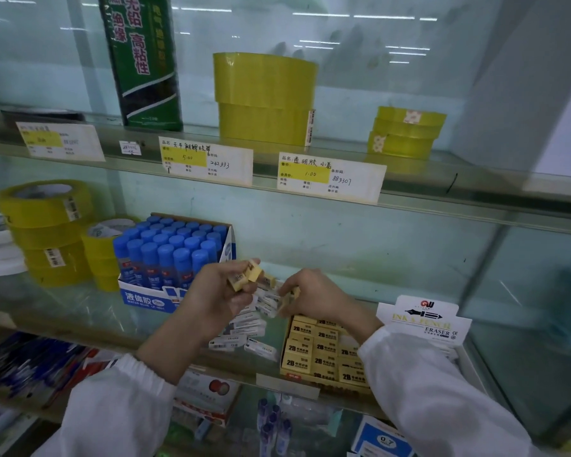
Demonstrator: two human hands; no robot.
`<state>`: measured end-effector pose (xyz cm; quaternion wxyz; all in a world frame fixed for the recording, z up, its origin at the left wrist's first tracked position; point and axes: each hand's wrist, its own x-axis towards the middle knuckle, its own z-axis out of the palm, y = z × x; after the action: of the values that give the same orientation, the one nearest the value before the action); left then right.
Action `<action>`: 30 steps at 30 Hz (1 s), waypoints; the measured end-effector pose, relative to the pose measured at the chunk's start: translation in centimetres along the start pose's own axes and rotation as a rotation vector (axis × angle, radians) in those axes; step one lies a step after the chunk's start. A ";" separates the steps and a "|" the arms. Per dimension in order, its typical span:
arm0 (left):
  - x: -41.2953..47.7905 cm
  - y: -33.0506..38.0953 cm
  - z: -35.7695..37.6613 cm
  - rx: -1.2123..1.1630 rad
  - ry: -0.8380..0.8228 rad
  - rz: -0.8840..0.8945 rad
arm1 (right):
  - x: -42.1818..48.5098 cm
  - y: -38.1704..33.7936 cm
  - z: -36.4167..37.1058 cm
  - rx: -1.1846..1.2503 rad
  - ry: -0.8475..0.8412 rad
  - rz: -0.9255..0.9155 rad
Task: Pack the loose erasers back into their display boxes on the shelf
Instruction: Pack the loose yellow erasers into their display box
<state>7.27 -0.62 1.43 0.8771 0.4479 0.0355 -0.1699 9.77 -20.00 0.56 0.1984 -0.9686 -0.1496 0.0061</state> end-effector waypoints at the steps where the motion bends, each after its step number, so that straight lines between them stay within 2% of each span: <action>1: 0.1 0.1 -0.1 -0.114 -0.040 -0.085 | 0.1 -0.1 0.0 0.007 -0.003 0.010; 4: 0.5 0.3 -0.5 -0.303 -0.057 -0.258 | 0.0 -0.5 0.0 -0.006 -0.009 0.056; 6: 0.5 0.2 -0.5 -0.318 -0.021 -0.284 | 0.1 -0.5 -0.1 0.004 -0.008 0.088; 10: 0.7 -0.7 0.5 -0.006 0.061 -0.137 | -0.1 -0.3 -0.4 0.058 -0.018 0.093; 12: 0.8 -1.0 0.9 0.100 0.083 -0.084 | -0.4 -0.4 -0.7 0.181 -0.004 0.146; 13: 0.9 -1.1 1.0 0.099 0.069 -0.092 | -0.5 -0.2 -0.9 0.339 0.024 0.196; 15: 1.1 -0.9 0.7 0.017 0.027 -0.135 | -0.4 0.6 -1.6 0.886 0.039 0.280; 17: 1.5 -1.0 0.4 -0.025 0.025 -0.133 | -0.5 1.4 -2.5 1.509 -0.045 0.331; 18: 1.8 -1.2 0.4 0.026 0.054 -0.097 | -0.7 1.7 -2.7 1.720 -0.087 0.356; 20: 2.3 -1.5 0.7 0.349 0.144 0.044 | -0.8 2.2 -2.6 1.919 -0.110 0.395; 22: 3.0 -1.5 1.1 0.626 0.208 0.170 | -0.6 2.5 -2.3 1.974 -0.117 0.405; 24: 3.9 -1.2 1.4 0.608 0.201 0.136 | -0.5 2.6 -1.9 1.947 -0.121 0.440; 25: 4.3 -1.1 1.5 0.563 0.195 0.096 | -0.5 2.5 -2.0 1.834 -0.086 0.451; 26: 4.5 -0.9 1.7 0.520 0.189 0.058 | -0.3 2.7 -1.9 1.601 -0.009 0.447; 28: 4.9 -1.0 1.8 0.507 0.180 0.023 | -0.2 2.6 -1.7 0.866 0.166 0.370; 30: 5.4 -1.2 1.5 0.620 0.194 0.071 | 0.0 2.5 -1.1 0.181 0.239 0.225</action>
<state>11.80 -3.92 0.25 0.6970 0.7086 0.0500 -0.0983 10.60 -22.57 0.62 0.2993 -0.9512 -0.0146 -0.0734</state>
